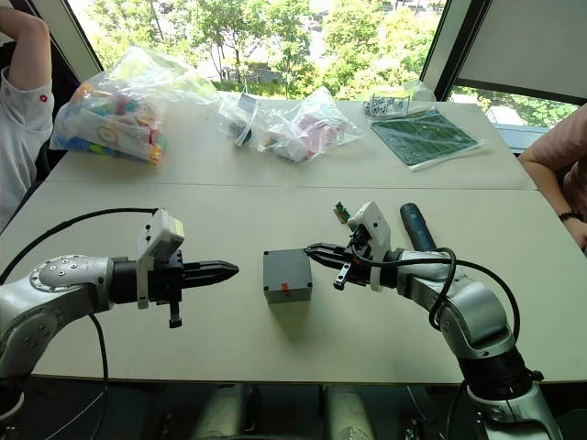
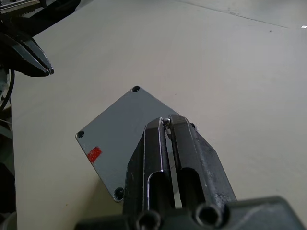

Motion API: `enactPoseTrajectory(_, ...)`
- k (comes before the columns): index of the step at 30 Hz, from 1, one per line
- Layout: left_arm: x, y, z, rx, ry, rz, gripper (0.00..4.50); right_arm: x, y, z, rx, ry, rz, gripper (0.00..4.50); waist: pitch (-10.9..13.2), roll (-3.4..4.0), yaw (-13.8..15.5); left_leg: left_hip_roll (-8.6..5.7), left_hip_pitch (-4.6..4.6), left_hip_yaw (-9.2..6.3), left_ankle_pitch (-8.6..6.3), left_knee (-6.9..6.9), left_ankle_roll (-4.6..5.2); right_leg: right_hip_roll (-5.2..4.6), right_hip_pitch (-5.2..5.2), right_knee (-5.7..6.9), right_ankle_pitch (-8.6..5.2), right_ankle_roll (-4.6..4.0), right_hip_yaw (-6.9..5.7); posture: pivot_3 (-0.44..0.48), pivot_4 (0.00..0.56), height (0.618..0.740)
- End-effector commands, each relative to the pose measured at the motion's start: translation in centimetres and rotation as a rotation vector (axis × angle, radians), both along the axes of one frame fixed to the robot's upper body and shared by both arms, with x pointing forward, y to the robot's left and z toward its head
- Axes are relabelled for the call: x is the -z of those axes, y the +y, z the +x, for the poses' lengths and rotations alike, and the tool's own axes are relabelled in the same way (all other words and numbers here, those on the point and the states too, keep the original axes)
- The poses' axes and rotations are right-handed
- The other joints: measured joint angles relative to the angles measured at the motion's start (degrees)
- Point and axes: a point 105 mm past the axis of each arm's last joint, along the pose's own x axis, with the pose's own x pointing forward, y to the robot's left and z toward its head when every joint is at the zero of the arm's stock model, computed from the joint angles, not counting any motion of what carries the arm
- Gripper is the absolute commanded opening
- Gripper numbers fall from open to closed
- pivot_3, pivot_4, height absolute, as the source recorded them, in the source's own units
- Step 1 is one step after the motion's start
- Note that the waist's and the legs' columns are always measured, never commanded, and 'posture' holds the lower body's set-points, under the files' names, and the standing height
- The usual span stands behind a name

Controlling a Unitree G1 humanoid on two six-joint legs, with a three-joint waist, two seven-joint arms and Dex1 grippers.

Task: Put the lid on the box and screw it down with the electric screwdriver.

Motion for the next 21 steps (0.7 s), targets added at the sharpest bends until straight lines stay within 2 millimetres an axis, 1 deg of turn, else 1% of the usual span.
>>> enactPoseTrajectory(1, -0.8, -0.2, -0.2, 0.014, -0.035, -0.002, 0.0, -0.6, 0.2, 0.5, -0.003, -0.055, -0.002, 0.08, 0.0, 0.0, 0.03, 0.0, 0.0, 0.0, 0.0, 0.0, 0.0, 0.0, 0.0, 0.0, 0.0, 0.0, 0.0, 0.0, 0.15, 0.74)
enactPoseTrajectory(5, -0.7, -0.2, -0.2, 0.014, -0.035, -0.002, 0.0, -0.5, 0.2, 1.0, 0.01, -0.065, -0.006, 0.08, 0.0, 0.0, 0.04, 0.0, 0.0, 0.01, 0.01, 0.0, -0.01, 0.0, 0.0, 0.0, 0.0, -0.01, 0.0, 0.0, 0.15, 0.74)
enactPoseTrajectory(13, -0.5, -0.2, -0.1, 0.005, -0.032, -0.004, 0.0, 0.2, 0.7, 1.5, 0.008, -0.064, -0.009, 0.08, 0.0, 0.0, 0.04, 0.01, 0.0, 0.01, 0.01, 0.0, -0.01, 0.01, -0.01, 0.0, 0.0, -0.01, 0.0, 0.0, 0.15, 0.74)
enactPoseTrajectory(18, -0.5, -0.1, -0.2, -0.003, -0.029, -0.003, 0.0, 0.9, 0.8, 1.2, -0.014, -0.046, -0.032, 0.08, 0.0, 0.0, 0.03, 0.02, 0.0, 0.01, 0.01, 0.0, -0.02, 0.02, -0.01, 0.0, 0.01, -0.01, 0.0, 0.0, 0.15, 0.74)
enactPoseTrajectory(21, -0.6, -0.1, -0.2, -0.005, -0.03, -0.004, 0.0, 0.9, 0.8, 1.3, -0.011, -0.047, -0.033, 0.08, 0.0, 0.0, 0.02, 0.02, 0.0, 0.01, 0.01, -0.01, -0.02, 0.02, -0.02, 0.0, 0.01, -0.01, 0.0, 0.0, 0.15, 0.74)
